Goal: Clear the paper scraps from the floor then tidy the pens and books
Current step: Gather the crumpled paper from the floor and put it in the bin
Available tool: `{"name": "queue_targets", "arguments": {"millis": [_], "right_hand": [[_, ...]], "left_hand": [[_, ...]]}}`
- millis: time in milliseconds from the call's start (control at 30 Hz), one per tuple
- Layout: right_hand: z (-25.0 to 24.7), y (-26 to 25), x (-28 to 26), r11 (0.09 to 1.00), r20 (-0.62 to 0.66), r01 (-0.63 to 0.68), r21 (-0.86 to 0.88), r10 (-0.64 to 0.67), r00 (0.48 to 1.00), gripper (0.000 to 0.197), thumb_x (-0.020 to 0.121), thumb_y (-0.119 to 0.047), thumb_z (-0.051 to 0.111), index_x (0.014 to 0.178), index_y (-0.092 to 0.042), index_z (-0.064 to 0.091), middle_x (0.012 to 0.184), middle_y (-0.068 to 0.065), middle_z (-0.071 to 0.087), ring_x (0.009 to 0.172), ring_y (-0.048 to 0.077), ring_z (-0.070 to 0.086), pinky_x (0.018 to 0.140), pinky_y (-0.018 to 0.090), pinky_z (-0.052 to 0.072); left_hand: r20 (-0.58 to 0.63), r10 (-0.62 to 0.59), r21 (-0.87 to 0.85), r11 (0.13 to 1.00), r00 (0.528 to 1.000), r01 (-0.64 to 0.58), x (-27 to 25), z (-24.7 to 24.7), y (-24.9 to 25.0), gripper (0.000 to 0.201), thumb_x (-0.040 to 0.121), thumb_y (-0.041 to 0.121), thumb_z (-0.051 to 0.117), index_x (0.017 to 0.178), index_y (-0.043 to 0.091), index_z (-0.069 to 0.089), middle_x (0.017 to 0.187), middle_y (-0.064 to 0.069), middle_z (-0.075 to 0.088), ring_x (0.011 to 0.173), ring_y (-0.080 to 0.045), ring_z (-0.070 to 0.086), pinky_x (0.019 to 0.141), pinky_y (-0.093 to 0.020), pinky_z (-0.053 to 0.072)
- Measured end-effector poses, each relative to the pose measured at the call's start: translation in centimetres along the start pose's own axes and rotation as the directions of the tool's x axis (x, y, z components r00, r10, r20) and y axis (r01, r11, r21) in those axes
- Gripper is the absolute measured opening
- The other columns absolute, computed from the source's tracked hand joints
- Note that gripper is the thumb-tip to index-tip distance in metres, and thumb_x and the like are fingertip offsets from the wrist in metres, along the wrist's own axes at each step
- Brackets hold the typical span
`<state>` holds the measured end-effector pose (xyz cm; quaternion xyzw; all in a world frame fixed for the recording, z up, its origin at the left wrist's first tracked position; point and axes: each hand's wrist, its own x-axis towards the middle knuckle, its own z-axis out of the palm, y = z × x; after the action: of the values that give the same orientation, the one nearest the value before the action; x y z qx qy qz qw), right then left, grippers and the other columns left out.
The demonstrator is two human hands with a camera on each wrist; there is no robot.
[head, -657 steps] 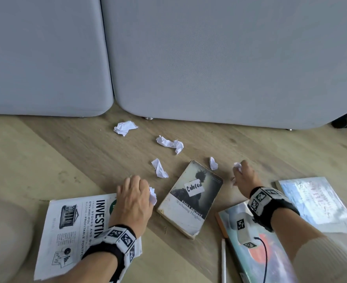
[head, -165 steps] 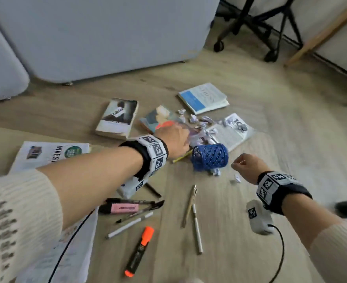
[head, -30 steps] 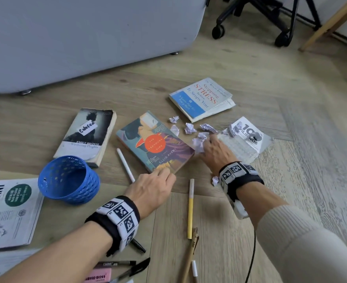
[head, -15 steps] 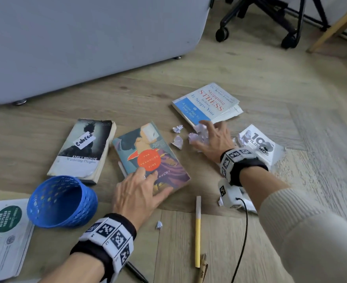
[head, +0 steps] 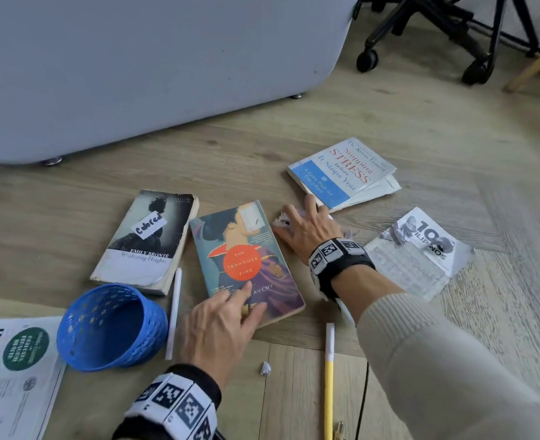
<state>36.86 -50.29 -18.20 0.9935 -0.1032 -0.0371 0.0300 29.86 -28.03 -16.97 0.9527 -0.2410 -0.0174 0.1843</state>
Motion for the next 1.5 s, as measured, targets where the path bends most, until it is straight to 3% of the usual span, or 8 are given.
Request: {"name": "queue_targets", "arguments": {"millis": [300, 433, 600, 933, 1167, 1300, 1433, 1500], "right_hand": [[0.1, -0.1, -3.6, 0.998, 0.138, 0.05, -0.049, -0.043, 0.99, 0.025, 0.096, -0.005, 0.029, 0.116, -0.007, 0.044, 0.112, 0.022, 0.054, 0.114, 0.043, 0.051, 0.112, 0.047, 0.028], [-3.4, 1.3, -7.3, 0.931, 0.212, -0.126, 0.344, 0.054, 0.976, 0.036, 0.097, -0.009, 0.042, 0.132, -0.005, 0.039, 0.116, 0.025, 0.056, 0.105, 0.04, 0.06, 0.086, 0.044, 0.051], [-5.1, 5.2, -14.0, 0.583, 0.166, -0.335, 0.74, 0.325, 0.931, 0.025, 0.096, -0.007, 0.038, 0.102, -0.018, 0.059, 0.072, 0.002, 0.061, 0.044, 0.008, 0.055, 0.043, 0.016, 0.042], [-0.4, 8.7, -23.0, 0.718, 0.014, -0.574, 0.393, 0.62, 0.785, 0.043, 0.087, -0.053, 0.055, 0.084, -0.011, 0.049, 0.082, 0.0, 0.053, 0.077, 0.02, 0.05, 0.069, 0.032, 0.04], [-2.4, 8.7, -23.7, 0.406, 0.124, -0.59, 0.698, 0.742, 0.658, 0.035, 0.098, -0.038, 0.045, 0.094, -0.006, 0.058, 0.091, 0.01, 0.066, 0.08, 0.025, 0.062, 0.062, 0.03, 0.043], [-6.0, 1.3, -23.4, 0.405, 0.005, -0.248, 0.88, 0.515, 0.857, 0.046, 0.096, -0.054, 0.032, 0.089, -0.018, 0.06, 0.082, -0.002, 0.064, 0.07, 0.012, 0.06, 0.058, 0.027, 0.046], [-6.6, -5.2, -23.7, 0.468, -0.099, -0.08, 0.88, 0.346, 0.933, 0.046, 0.092, -0.054, 0.024, 0.078, -0.016, 0.046, 0.072, -0.003, 0.049, 0.069, 0.009, 0.049, 0.065, 0.021, 0.039], [-6.1, -6.5, -24.0, 0.62, -0.125, -0.04, 0.783, 0.22, 0.967, 0.034, 0.096, -0.043, 0.022, 0.083, -0.02, 0.044, 0.084, -0.006, 0.048, 0.081, 0.01, 0.046, 0.076, 0.024, 0.038]], "left_hand": [[0.124, 0.04, 0.045, 0.998, 0.992, -0.046, -1.4, -1.5, 2.5, 0.035, 0.079, 0.051, 0.062, 0.093, 0.018, 0.064, 0.072, 0.0, 0.061, 0.059, -0.023, 0.064, 0.044, -0.031, 0.044], [0.207, 0.218, 0.04, 0.972, 0.954, -0.23, -4.9, -0.9, 3.4, 0.031, 0.075, 0.045, 0.069, 0.074, 0.021, 0.049, 0.057, 0.004, 0.052, 0.041, -0.018, 0.056, 0.033, -0.025, 0.032], [0.397, 0.052, 0.188, 0.973, 0.916, -0.137, -6.3, 0.0, 3.8, 0.025, 0.102, 0.043, 0.03, 0.112, 0.021, 0.035, 0.102, -0.003, 0.059, 0.089, -0.023, 0.068, 0.061, -0.034, 0.04], [0.457, 0.035, 0.191, 0.972, 0.889, -0.137, -6.5, -0.9, 6.0, 0.028, 0.095, -0.005, 0.026, 0.116, 0.011, 0.036, 0.116, -0.011, 0.055, 0.101, -0.025, 0.064, 0.076, -0.033, 0.049], [0.304, 0.081, -0.189, 0.982, 0.949, -0.023, -6.1, -1.7, 8.6, 0.021, 0.102, 0.023, 0.026, 0.091, 0.016, 0.043, 0.092, -0.009, 0.065, 0.088, -0.03, 0.063, 0.067, -0.033, 0.038], [0.525, -0.064, -0.51, 0.774, 0.849, 0.375, -5.3, -3.4, 11.0, 0.069, 0.096, 0.058, 0.013, 0.121, 0.01, 0.055, 0.109, -0.02, 0.064, 0.11, -0.034, 0.058, 0.092, -0.037, 0.042], [0.764, 0.019, -0.645, 0.002, 0.645, 0.764, -5.2, -4.7, 11.7, 0.085, 0.082, 0.079, 0.02, 0.086, 0.01, 0.069, 0.082, -0.014, 0.07, 0.083, -0.024, 0.066, 0.076, -0.032, 0.048], [0.814, 0.055, -0.565, -0.149, 0.578, 0.811, -4.9, -5.1, 10.6, 0.075, 0.084, 0.076, 0.034, 0.087, 0.01, 0.068, 0.092, -0.012, 0.071, 0.09, -0.022, 0.067, 0.081, -0.032, 0.049]]}}
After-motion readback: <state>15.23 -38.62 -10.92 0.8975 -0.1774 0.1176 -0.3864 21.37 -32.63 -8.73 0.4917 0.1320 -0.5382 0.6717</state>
